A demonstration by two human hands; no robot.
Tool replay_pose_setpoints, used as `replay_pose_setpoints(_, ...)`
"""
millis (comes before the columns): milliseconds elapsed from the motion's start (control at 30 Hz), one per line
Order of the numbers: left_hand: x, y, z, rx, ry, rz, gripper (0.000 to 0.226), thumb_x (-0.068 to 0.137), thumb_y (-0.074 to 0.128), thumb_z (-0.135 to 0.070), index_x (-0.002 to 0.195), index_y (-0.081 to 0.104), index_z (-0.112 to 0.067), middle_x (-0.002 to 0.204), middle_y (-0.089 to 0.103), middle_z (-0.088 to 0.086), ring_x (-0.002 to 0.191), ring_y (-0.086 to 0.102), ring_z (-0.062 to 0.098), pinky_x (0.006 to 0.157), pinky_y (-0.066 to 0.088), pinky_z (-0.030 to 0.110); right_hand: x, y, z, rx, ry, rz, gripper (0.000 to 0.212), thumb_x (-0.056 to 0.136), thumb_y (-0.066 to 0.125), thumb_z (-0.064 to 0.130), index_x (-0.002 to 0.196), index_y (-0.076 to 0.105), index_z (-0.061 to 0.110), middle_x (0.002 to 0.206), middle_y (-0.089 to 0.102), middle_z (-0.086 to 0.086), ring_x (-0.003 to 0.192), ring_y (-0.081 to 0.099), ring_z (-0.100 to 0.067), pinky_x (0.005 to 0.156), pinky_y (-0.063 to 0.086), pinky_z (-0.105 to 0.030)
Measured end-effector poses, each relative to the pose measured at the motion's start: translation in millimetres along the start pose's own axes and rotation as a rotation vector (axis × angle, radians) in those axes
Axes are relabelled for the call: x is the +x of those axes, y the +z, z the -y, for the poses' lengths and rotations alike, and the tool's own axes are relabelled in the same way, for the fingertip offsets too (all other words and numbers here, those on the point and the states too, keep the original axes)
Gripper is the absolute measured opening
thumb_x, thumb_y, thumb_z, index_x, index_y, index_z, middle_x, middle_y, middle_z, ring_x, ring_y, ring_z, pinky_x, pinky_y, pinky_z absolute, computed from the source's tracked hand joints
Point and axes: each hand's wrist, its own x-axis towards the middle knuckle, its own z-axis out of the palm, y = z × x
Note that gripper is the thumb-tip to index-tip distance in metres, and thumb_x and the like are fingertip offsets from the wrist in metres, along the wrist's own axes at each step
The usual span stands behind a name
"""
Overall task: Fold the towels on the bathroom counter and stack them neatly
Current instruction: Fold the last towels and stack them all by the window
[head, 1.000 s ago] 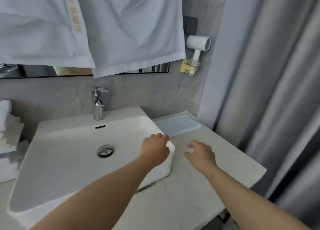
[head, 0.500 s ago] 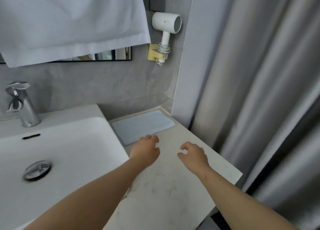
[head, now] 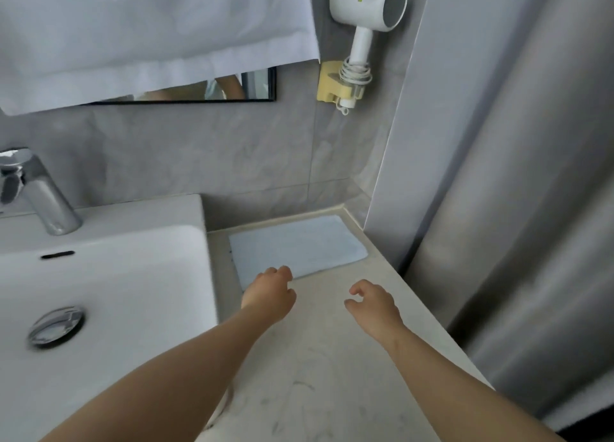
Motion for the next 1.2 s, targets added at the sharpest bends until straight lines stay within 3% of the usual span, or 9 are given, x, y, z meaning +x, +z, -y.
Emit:
replay_pose_setpoints(433, 68, 16, 15, -0.105, -0.445, -0.129, 0.036, 0.094, 0.044, -0.018, 0.129, 0.047, -0.016, 0.132, 0.047, 0.008, 0.121, 0.043, 0.027, 0.095, 0.041, 0.034, 129, -13, -24, -0.004, -0.093, 0.191, 0.027, 0.089, 0.050, 0.023, 0.116, 0.053, 0.020, 0.123, 0.051, -0.003, 0.101, 0.056, -0.024, 0.084, 0.050, -0.034)
replay_pose_setpoints(633, 100, 20, 39, -0.213, -0.703, -0.185, 0.051, 0.091, 0.051, -0.027, 0.138, 0.035, -0.016, 0.142, 0.032, 0.010, 0.128, 0.036, 0.031, 0.104, 0.035, 0.038, 193, -7, -19, -0.092, -0.093, 0.121, 0.041, 0.091, 0.052, 0.028, 0.130, 0.047, 0.016, 0.131, 0.047, -0.009, 0.117, 0.049, -0.030, 0.095, 0.043, -0.034)
replay_pose_setpoints(800, 116, 31, 59, -0.473, -0.912, -0.277, 0.061, 0.085, 0.065, -0.028, 0.134, 0.037, -0.005, 0.134, 0.044, 0.020, 0.118, 0.049, 0.038, 0.097, 0.044, 0.039, 225, 9, -18, -0.032, -0.024, 0.101, 0.058, 0.089, 0.057, 0.026, 0.141, 0.035, 0.013, 0.140, 0.042, -0.012, 0.124, 0.044, -0.034, 0.099, 0.043, -0.044)
replay_pose_setpoints(933, 123, 39, 63, -0.571, -0.970, -0.340, 0.064, 0.082, 0.069, -0.027, 0.131, 0.039, 0.001, 0.130, 0.050, 0.021, 0.115, 0.052, 0.037, 0.091, 0.045, 0.037, 231, 21, -25, -0.052, -0.017, 0.071, 0.060, 0.088, 0.060, 0.022, 0.141, 0.034, 0.010, 0.137, 0.044, -0.016, 0.123, 0.044, -0.037, 0.095, 0.043, -0.042)
replay_pose_setpoints(1100, 130, 40, 63, -0.805, -1.007, -0.330, 0.058, 0.081, 0.071, -0.028, 0.126, 0.048, 0.002, 0.124, 0.056, 0.020, 0.112, 0.055, 0.038, 0.095, 0.046, 0.041, 234, 24, -20, 0.214, 0.153, 0.194, 0.057, 0.085, 0.064, 0.013, 0.133, 0.035, 0.004, 0.124, 0.052, -0.016, 0.108, 0.055, -0.035, 0.073, 0.042, -0.031)
replay_pose_setpoints(1200, 128, 37, 60, -0.812, -0.938, -0.357, 0.046, 0.086, 0.065, -0.022, 0.123, 0.053, 0.004, 0.122, 0.058, 0.022, 0.111, 0.056, 0.038, 0.095, 0.047, 0.042, 231, 25, -18, 0.162, 0.099, 0.263, 0.042, 0.085, 0.062, 0.017, 0.123, 0.049, 0.005, 0.116, 0.060, -0.012, 0.097, 0.057, -0.028, 0.072, 0.042, -0.028)
